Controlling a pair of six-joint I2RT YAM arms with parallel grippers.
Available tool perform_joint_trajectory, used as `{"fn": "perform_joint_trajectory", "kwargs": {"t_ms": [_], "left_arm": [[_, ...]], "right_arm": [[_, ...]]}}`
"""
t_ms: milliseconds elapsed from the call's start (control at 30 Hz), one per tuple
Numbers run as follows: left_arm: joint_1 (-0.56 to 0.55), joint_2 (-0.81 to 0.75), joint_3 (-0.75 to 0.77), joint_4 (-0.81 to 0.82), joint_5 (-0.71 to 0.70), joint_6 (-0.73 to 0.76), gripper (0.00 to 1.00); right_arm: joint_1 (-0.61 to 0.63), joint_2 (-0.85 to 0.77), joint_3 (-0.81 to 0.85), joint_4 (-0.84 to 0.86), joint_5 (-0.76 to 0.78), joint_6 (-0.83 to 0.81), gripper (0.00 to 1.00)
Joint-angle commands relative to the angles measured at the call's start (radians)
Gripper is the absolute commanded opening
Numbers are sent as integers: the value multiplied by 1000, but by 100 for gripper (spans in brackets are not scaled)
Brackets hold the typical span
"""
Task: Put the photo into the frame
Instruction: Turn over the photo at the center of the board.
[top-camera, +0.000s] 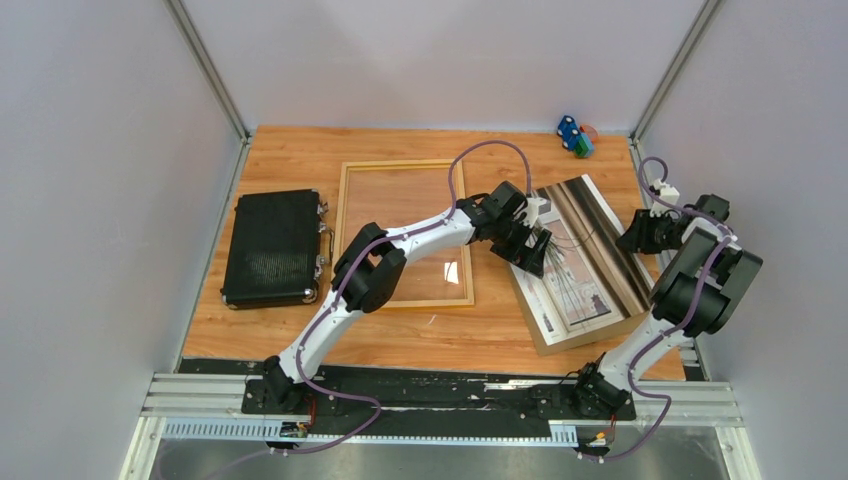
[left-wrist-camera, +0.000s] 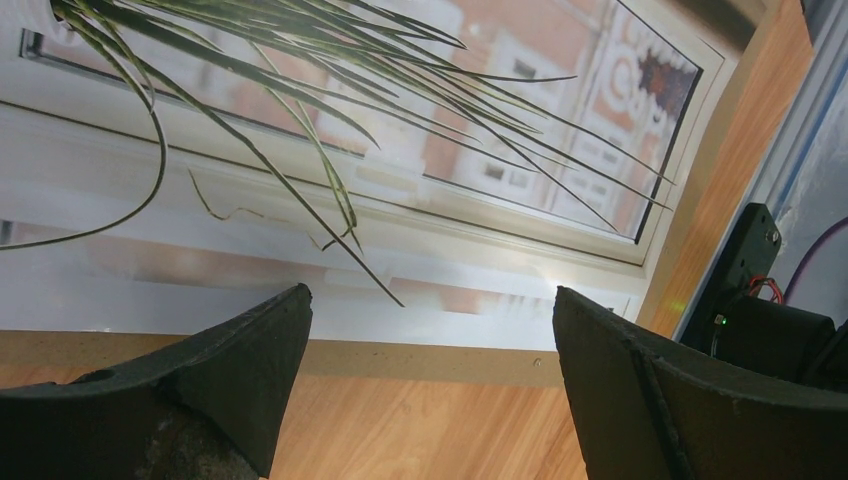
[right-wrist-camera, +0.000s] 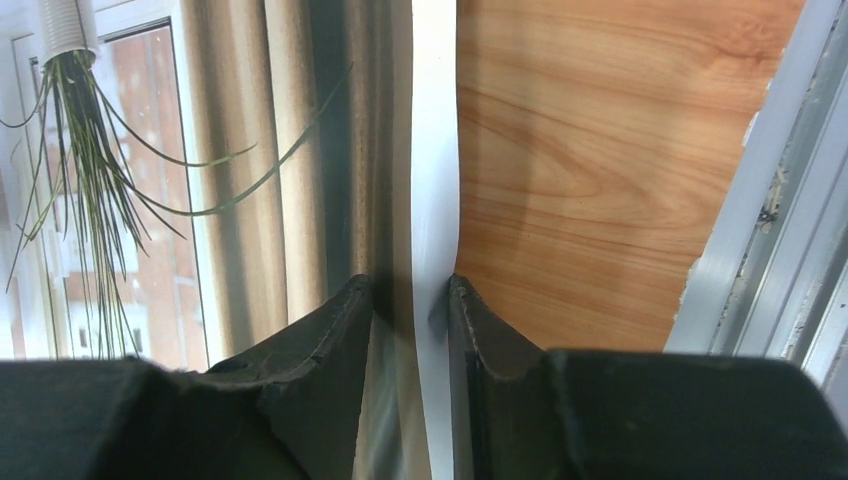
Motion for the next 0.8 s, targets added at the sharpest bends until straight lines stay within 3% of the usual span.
{"fn": "perform_joint_trajectory", "kwargs": {"t_ms": [0,767], "left_arm": [[-16,65,-17,-23,-15,29,100],[-15,29,-72,-8,-22,51,100]], "right_arm": [[16,-74,1,-105,-186,-27,31],[19,-44,16,-146,-168,-120,45]]}}
